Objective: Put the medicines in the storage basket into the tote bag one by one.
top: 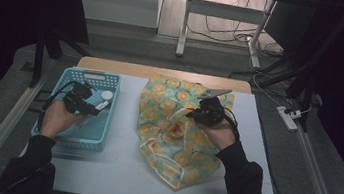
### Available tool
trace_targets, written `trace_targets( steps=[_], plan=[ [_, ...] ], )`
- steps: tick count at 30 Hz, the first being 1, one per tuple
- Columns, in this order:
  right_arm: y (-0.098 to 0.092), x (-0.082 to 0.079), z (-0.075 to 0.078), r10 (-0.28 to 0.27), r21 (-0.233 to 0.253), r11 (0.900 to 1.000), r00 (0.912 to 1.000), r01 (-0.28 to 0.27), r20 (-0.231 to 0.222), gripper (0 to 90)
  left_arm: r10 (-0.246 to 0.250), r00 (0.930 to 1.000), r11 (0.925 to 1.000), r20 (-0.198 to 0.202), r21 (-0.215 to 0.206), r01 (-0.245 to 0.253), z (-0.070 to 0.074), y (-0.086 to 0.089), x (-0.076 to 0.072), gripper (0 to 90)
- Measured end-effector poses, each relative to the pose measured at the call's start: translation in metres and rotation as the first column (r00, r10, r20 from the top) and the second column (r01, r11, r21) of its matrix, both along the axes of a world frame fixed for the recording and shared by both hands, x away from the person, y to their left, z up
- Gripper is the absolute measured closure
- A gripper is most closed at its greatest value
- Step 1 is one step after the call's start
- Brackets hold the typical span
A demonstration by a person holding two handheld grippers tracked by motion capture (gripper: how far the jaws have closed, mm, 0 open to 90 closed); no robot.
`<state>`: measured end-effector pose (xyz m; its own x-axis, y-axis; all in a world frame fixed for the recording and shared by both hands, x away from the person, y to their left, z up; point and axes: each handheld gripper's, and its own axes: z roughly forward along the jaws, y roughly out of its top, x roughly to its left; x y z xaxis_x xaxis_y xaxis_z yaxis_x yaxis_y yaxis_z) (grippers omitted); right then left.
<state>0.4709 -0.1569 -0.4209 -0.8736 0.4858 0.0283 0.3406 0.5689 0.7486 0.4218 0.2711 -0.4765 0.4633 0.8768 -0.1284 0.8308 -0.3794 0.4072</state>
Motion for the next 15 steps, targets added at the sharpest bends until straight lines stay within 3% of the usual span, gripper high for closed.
trace_targets(
  steps=[15],
  plan=[
    [0.002, 0.0, 0.001, 0.001, 0.003, 1.0, 1.0, -0.001, 0.002, 89.0, -0.029, 0.9985, 0.999, 0.047, -0.031, 0.03, 0.028, 0.002, -0.015, 71.7]
  ],
)
